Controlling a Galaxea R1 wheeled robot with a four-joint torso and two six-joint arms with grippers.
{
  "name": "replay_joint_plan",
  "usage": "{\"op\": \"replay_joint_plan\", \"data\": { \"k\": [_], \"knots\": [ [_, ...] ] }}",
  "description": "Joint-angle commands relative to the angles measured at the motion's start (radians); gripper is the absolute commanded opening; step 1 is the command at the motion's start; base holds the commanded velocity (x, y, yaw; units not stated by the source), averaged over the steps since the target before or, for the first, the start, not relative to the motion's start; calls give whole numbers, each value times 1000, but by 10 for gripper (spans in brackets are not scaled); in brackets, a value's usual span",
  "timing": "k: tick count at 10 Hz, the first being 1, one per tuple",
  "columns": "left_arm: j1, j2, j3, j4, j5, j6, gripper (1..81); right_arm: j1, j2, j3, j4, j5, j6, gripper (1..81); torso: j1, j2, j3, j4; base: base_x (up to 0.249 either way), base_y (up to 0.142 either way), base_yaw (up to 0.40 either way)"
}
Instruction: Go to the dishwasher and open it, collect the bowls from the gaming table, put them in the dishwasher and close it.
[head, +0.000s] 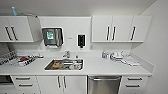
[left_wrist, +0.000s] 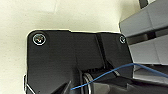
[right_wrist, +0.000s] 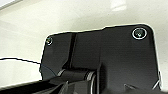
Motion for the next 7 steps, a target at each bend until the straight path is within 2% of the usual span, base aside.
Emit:
{"op": "replay_joint_plan", "data": {
  "k": [1,7],
  "knots": [
    [-59,-10,11,-8,52,2,811,52,-2,-9,3,-39,-1,811,0,0,0,0,100,0,0],
    [-59,-10,9,-9,53,2,811,56,5,-14,9,-42,2,811,0,0,0,0,100,0,0]
  ]
}}
